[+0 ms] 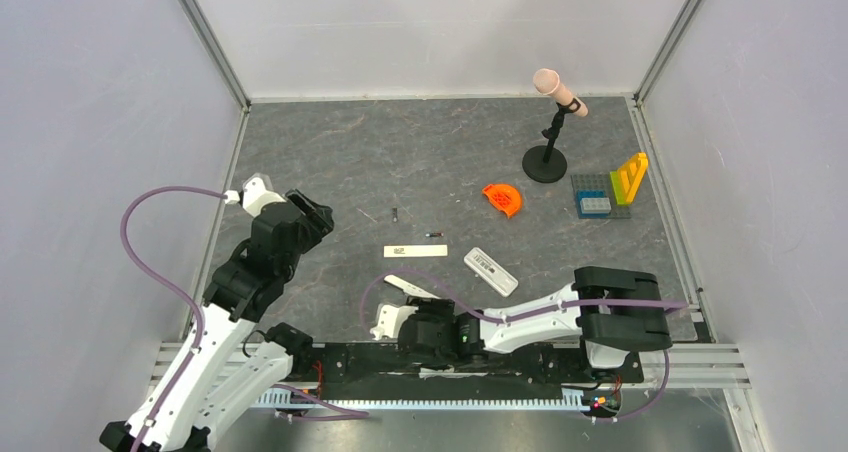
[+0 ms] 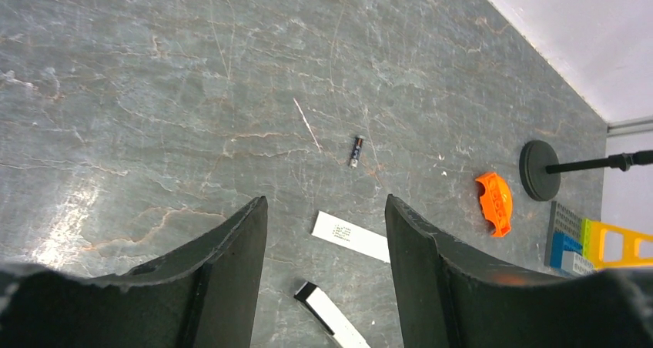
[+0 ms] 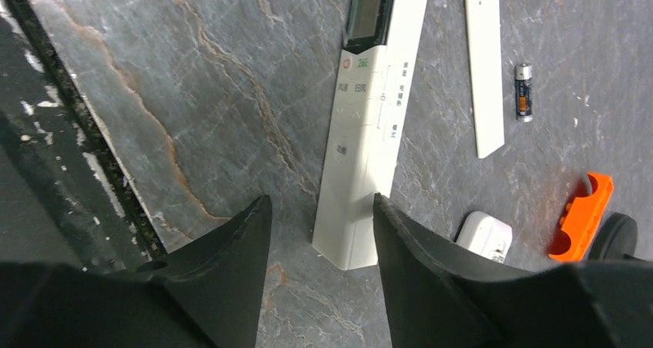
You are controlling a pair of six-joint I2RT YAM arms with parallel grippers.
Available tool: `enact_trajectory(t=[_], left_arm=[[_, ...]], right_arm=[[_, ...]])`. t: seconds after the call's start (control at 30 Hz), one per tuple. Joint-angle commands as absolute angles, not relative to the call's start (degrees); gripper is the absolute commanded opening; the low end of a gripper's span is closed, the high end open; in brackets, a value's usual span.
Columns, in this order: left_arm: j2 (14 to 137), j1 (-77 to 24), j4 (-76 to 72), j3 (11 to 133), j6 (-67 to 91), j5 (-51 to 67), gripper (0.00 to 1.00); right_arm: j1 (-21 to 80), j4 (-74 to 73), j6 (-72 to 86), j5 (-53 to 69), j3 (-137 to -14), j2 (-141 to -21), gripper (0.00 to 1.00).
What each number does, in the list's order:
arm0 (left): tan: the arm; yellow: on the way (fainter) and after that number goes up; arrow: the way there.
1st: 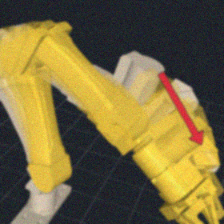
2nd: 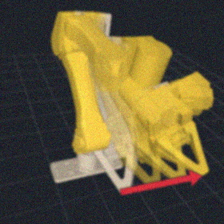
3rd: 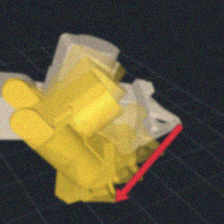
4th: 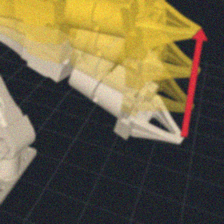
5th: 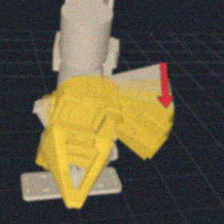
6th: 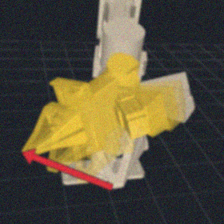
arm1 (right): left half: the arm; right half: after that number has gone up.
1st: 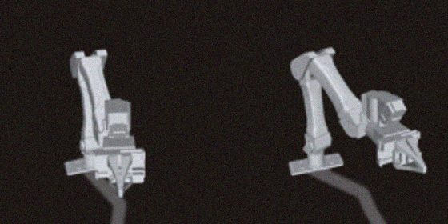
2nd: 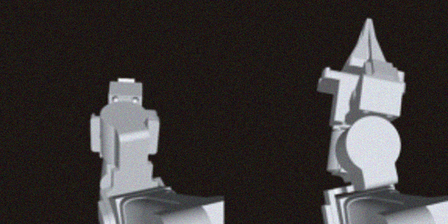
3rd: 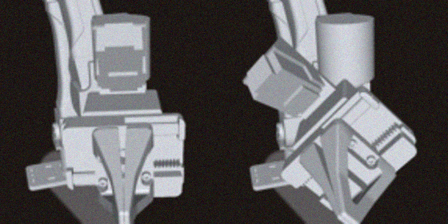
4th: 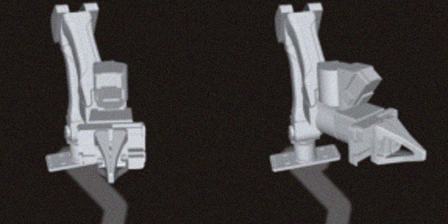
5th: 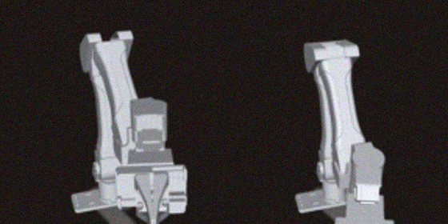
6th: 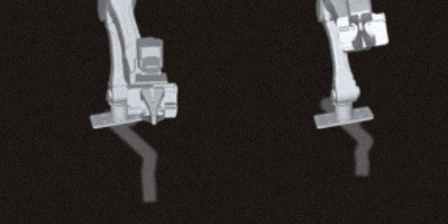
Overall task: Load the batteries into the remote control
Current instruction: Adjust the remote control at the center of the board.
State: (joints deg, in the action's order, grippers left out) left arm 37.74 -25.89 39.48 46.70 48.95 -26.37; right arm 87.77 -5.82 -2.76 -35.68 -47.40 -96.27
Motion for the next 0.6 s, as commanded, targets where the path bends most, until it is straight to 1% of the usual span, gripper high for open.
enact_trajectory(t=[0.0,0.1,0.2,0.3,0.47,0.57], left_arm=[[38.64,-25.84,36.55,47.03,46.59,-23.97,0.63],[39.02,-25.62,38.41,48.3,45.48,-24.19,0.63],[38.91,-25.16,39.5,48.78,44.68,-24.61,0.63],[38.81,-24.97,39.64,49.11,44.49,-24.39,0.63],[39.11,-24.81,39.8,50.42,43.71,-23.59,0.63],[39.12,-24.81,40.12,50.84,43.26,-23.09,0.63]], right_arm=[[86.05,-7.13,-1.22,-29.45,-49.82,-93.66,0.55],[82.21,-7.42,-0.09,-23.79,-51.37,-91.76,0.6],[79.17,-7.5,1.64,-18.69,-52.58,-90.13,0.69],[75.76,-7.47,2.28,-11.82,-54.05,-90.37,0.74],[69.84,-9.99,1.19,-3.79,-57.88,-95.39,0.75],[67.98,-11.87,0.53,-0.2,-60.27,-97.96,0.73]])
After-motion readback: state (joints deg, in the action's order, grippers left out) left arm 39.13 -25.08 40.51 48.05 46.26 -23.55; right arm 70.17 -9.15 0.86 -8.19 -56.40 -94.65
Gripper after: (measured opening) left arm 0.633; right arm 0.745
